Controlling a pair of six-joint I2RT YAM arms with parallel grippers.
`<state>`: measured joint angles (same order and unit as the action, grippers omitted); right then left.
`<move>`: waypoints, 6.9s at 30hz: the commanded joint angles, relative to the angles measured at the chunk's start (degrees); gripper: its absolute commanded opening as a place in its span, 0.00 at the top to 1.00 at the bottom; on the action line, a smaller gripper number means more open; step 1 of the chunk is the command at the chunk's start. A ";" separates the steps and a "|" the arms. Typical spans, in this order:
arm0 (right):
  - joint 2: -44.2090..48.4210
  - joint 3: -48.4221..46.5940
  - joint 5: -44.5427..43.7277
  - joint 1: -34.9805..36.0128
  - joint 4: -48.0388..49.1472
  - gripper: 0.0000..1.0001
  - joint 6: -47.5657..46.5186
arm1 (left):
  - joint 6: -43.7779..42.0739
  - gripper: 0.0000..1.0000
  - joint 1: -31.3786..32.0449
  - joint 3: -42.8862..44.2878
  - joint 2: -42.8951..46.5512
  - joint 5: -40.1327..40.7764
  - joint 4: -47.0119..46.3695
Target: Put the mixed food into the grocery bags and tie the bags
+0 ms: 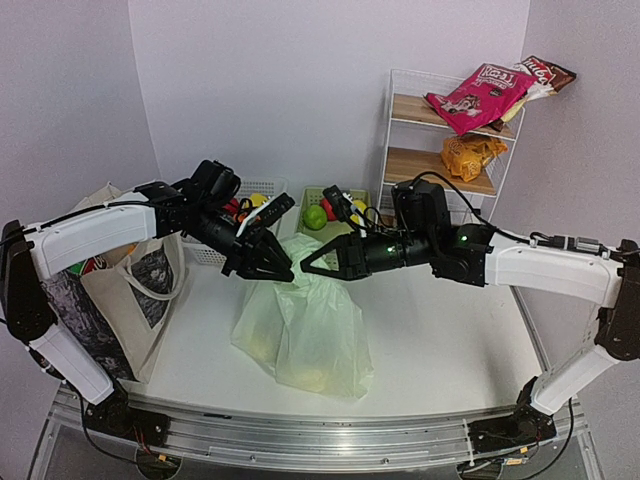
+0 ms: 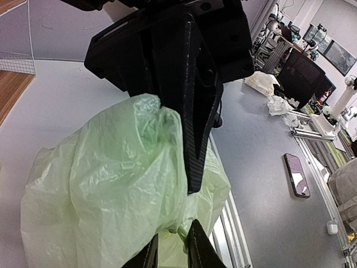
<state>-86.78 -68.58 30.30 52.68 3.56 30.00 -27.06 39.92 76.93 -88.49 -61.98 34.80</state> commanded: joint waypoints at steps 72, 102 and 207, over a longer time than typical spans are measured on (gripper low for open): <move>-13.05 -18.75 -9.49 -2.53 -16.86 0.36 24.61 | -49.22 1.00 2.41 -12.41 10.73 15.91 -4.31; -1.28 -2.02 -21.16 -8.07 -16.24 1.00 19.64 | -25.98 1.00 -2.74 -1.89 9.46 18.83 12.68; -12.07 -13.37 -20.06 5.43 -16.31 1.00 -14.83 | -14.72 0.84 -5.00 4.71 3.25 15.02 22.67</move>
<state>-99.92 -81.73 10.77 58.32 -12.45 14.09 -47.33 35.59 79.28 -85.60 -45.14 56.02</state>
